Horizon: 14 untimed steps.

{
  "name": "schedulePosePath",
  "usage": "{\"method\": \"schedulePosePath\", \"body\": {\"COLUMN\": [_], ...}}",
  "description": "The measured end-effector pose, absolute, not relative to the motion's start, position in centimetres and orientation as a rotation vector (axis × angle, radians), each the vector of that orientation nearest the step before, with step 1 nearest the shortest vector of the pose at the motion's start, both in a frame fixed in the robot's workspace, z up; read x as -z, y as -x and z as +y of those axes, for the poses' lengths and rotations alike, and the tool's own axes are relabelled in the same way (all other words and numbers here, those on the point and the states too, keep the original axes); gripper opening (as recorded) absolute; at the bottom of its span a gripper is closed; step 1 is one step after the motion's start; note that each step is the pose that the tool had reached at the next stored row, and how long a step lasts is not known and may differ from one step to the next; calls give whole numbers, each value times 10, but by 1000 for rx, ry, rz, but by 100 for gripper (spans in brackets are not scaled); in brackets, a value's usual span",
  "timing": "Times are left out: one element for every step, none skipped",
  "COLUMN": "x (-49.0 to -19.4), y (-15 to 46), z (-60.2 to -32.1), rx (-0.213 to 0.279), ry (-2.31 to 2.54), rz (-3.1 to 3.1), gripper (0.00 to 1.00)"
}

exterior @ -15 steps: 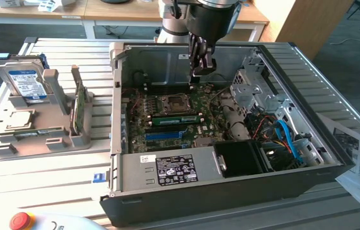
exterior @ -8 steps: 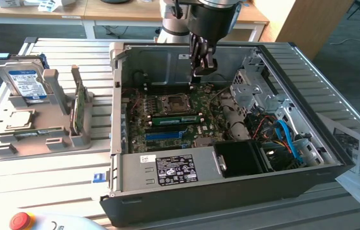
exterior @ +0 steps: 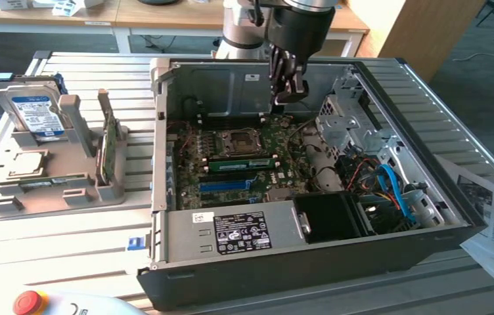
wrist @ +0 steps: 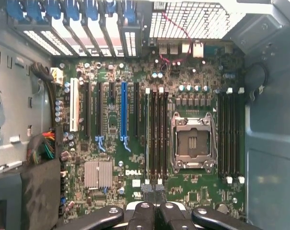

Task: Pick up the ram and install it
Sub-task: 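Press down the ram until it locks into place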

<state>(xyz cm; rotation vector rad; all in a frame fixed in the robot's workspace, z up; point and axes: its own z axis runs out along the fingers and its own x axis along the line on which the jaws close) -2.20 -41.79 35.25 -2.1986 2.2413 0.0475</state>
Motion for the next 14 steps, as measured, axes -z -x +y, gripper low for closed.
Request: {"method": "schedulePosePath", "body": {"x": [-352,-352,-352,-352,-352,-352,-352,-352,-352,-352,-352,-352,-352,-352], "y": [20,18,16,14,12,10,8,6,5,3,1,-1,-2,-3], "z": [-418,-418,-418,-418,-418,-418,-418,-418,-418,-418,-418,-418,-418,-418], "rx": [-48,-48,-47,-48,-48,-47,-48,-48,-48,-48,-48,-48,-48,-48], "ry": [2199,2199,2199,2199,2199,2199,2199,2199,2199,2199,2199,2198,2198,2198], "rz": [2241,2241,2241,2241,2241,2241,2241,2241,2241,2241,2241,2241,2241,2241], "gripper": [11,11,11,11,11,11,11,11,11,11,11,11,11,11]}}
